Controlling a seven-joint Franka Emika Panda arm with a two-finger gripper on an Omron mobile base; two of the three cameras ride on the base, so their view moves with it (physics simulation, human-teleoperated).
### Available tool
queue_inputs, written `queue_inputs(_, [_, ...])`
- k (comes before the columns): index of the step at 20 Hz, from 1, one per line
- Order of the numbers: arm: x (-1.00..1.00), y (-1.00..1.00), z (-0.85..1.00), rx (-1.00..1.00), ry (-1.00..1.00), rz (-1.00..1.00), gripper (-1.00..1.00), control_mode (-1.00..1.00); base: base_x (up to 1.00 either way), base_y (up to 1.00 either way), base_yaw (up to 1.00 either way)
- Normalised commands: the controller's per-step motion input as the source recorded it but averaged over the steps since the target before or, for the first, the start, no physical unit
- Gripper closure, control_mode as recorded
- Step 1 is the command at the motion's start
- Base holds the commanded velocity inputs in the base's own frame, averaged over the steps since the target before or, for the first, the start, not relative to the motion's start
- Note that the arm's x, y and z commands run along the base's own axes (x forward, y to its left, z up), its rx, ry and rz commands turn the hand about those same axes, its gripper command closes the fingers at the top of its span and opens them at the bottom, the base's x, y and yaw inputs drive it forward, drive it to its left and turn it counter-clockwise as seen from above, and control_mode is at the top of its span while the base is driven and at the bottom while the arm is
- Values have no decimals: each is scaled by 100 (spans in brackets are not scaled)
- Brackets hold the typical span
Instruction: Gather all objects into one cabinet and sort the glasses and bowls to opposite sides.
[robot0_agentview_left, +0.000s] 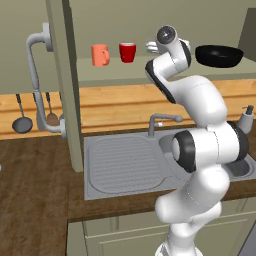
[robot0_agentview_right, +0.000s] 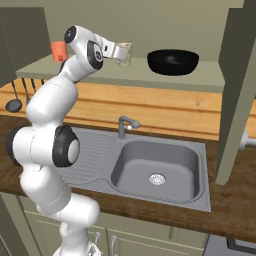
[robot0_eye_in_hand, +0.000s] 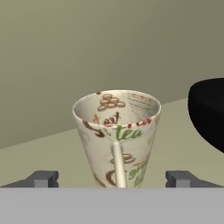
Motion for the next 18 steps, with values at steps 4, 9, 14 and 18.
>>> queue_inputs(4, [1,0,0,0,0,0,100,-100,0,0,0])
queue_inputs(9, [0,0,0,0,0,0,100,-100,0,0,0])
queue_inputs(14, [0,0,0,0,0,0,100,-100,0,0,0])
queue_inputs(18, [0,0,0,0,0,0,100,-100,0,0,0])
